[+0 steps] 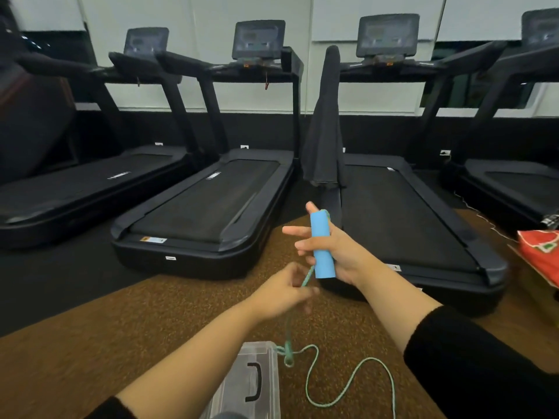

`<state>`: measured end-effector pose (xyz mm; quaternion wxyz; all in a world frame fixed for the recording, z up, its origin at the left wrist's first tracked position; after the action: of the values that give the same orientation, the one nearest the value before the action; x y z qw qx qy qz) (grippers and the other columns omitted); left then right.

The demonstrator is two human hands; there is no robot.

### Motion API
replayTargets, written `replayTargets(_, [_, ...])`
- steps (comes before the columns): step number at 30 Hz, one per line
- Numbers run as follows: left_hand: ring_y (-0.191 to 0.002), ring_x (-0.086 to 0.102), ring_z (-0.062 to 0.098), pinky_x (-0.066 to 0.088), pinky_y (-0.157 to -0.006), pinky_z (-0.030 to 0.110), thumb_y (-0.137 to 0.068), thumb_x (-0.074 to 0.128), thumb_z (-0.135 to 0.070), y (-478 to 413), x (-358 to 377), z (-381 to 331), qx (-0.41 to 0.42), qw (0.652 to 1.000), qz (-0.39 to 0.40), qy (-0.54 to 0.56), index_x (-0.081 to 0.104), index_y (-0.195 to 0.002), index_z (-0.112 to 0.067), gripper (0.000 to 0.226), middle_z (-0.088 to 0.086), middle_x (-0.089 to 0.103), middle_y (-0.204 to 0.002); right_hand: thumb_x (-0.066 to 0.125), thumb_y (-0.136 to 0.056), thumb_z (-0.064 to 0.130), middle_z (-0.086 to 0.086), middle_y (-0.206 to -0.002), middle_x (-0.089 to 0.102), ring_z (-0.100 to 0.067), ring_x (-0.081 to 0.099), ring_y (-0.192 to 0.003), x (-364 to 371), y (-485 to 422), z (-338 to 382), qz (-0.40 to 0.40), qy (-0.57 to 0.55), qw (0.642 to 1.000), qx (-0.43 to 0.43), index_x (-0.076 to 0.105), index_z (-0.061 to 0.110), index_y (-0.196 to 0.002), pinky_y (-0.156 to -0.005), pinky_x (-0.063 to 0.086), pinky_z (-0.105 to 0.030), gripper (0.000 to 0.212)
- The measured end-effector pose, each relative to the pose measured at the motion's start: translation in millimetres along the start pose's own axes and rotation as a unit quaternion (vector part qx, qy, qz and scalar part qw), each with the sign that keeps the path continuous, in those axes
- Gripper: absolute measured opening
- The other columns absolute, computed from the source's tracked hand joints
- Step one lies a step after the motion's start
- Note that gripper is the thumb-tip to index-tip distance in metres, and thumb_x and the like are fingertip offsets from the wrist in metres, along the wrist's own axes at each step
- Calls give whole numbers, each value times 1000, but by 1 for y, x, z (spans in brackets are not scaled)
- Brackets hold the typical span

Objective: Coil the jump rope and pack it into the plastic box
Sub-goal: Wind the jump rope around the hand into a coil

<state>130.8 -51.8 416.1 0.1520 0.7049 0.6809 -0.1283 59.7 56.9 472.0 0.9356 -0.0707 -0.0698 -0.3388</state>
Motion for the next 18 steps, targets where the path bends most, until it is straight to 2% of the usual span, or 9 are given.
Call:
replayTargets(2, [-64, 58, 11, 54, -76, 39, -91, 58, -16, -3, -5, -2, -1, 997, -11, 81, 46, -118, -16, 30, -1, 58, -76, 50, -83, -10, -5, -110, 71, -7, 49, -50, 7, 2, 1, 23, 9, 1000, 11, 56, 14, -120, -56, 44, -23, 45])
replayTargets(3, [-60, 55, 8, 52, -71, 37, -93, 55, -20, -4, -6, -3, 9, 997, -14, 80, 47, -120, -18, 28, -3, 55, -73, 48, -83, -10, -6, -108, 71, -8, 44, -49, 9, 2, 1, 29, 5, 1000, 9, 65, 11, -102, -58, 43, -24, 33])
replayTargets(5, [-61, 49, 4, 44, -65, 29, -97, 44, -32, -4, -9, -6, 23, 999, -28, 18, 51, -121, -22, 26, -7, 53, -74, 43, -81, -12, -9, -104, 73, -10, 46, -56, 11, 1, 2, 23, -40, 999, -2, 67, 10, -70, -65, 43, -27, 34])
replayTargets(7, [-70, 50, 6, 43, -71, 30, -100, 37, -35, -2, -13, -9, 44, 995, -68, -57, 57, -115, -22, 28, -7, 56, -81, 39, -80, -14, -12, -108, 71, -16, 62, -79, 12, -1, 5, 26, -66, 997, -9, 69, 11, -59, -75, 50, -27, 44])
replayTargets(9, [-69, 50, 7, 43, -70, 28, -100, 36, -33, 1, -16, -12, 63, 987, -94, -110, 63, -104, -19, 30, -7, 58, -80, 35, -81, -12, -14, -115, 68, -23, 65, -104, 13, -5, 7, 34, -78, 996, 5, 72, 10, -62, -83, 54, -29, 47])
replayTargets(10, [-66, 50, 6, 42, -68, 27, -100, 37, -33, 3, -17, -15, 72, 983, -99, -140, 64, -97, -18, 32, -7, 59, -77, 34, -81, -10, -14, -118, 67, -24, 64, -110, 13, -6, 8, 37, -80, 996, 16, 73, 8, -68, -87, 53, -31, 45])
replayTargets(14, [-58, 50, 4, 34, -58, 21, -99, 38, -32, 8, -23, -20, 112, 943, -125, -286, 56, -74, -24, 32, -7, 60, -70, 37, -82, -6, -15, -120, 66, -22, 61, -114, 15, -14, 5, 39, -35, 997, 52, 69, -2, -90, -103, 42, -34, 34])
replayTargets(16, [-52, 45, 5, 27, -51, 13, -98, 40, -30, 10, -25, -21, 134, 922, -131, -340, 44, -63, -32, 35, -10, 51, -59, 43, -84, -4, -16, -120, 66, -23, 63, -111, 17, -16, 1, 27, -1, 998, 59, 67, -3, -100, -100, 46, -34, 29])
replayTargets(18, [-49, 41, 6, 25, -48, 13, -97, 41, -29, 12, -25, -21, 155, 902, -126, -383, 37, -61, -32, 37, -12, 42, -55, 50, -88, 2, -20, -117, 65, -26, 66, -104, 17, -18, -5, 1, -8, 998, 56, 63, -4, -111, -86, 56, -33, 27])
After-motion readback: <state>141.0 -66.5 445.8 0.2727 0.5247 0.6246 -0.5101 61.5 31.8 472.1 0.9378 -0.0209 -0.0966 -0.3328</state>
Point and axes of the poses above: each hand's wrist, its own y-axis away from the middle knuckle, its own x-axis out of the palm, z = x × y, the point moved 2 cm from there along -y, towards the middle knuckle
